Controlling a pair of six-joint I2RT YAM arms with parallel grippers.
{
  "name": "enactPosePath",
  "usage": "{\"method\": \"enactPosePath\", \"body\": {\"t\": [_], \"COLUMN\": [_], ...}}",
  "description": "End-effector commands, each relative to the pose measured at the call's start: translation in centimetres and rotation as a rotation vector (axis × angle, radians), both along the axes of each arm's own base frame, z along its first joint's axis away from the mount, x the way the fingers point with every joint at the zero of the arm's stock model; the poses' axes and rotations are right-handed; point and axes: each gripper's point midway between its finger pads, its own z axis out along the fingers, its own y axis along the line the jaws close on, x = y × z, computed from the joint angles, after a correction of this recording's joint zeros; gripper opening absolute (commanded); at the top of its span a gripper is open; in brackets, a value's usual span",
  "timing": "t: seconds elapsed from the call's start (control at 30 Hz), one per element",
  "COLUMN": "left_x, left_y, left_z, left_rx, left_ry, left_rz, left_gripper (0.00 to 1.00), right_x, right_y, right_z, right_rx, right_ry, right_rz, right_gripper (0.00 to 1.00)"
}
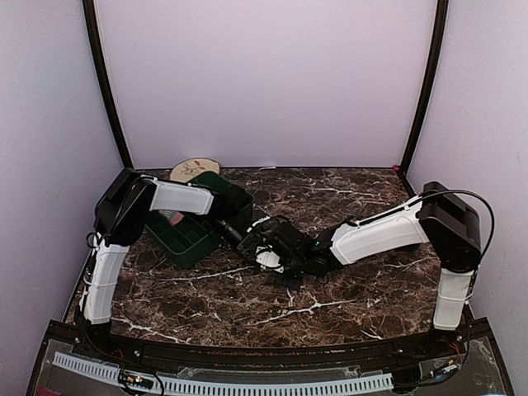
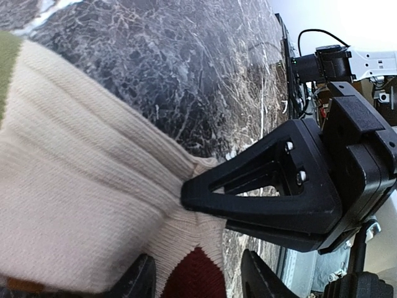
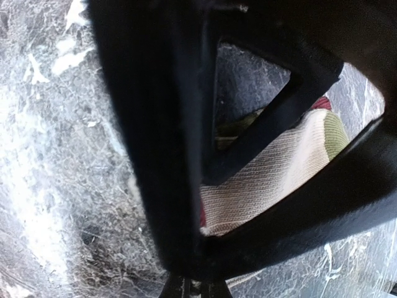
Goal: Roll the socks
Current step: Roll the sock at the center of the board.
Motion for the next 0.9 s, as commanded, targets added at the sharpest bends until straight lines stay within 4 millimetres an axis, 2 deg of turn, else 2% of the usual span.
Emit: {"method": "enactPosePath", "body": {"t": [0.0,0.2,0.33,0.57,0.63,0.87], "left_x": [1.4,1.8,2.0,1.5,2.1,0.6], "left_y": [1.2,1.7,2.1,2.8,3.6,4.6], "left_z": [-0.3,0.2,0.4,1.0,1.4,1.8], "left_rx": [0.065,0.085,0.093,0.078,0.062,0.041], "left_ry": [-0.054,-0.12,-0.152,-0.184,-0.181,-0.19], "left_rz": [0.06,0.087,0.117,0.164,0.192,0.211], "left_gripper": [0.5,0.51,0.52,0.53,0.54,0.54], "right_x": [-0.7,-1.0,-1.8,-3.7,-4.2,-5.9], "right_y": [-0.6,0.3,0.6,0.0,-0.2,0.5], "right_z": [0.3,2.2,2.8,2.4,2.1,2.0], "right_rx": [0.002,0.051,0.084,0.097,0.1,0.154], "right_ry": [0.064,0.118,0.201,0.322,0.357,0.508], "right_rz": [-0.018,-0.036,-0.049,-0.086,-0.098,-0.11], "right_gripper": [0.0,0.0,0.0,0.0,0.0,0.0]}}
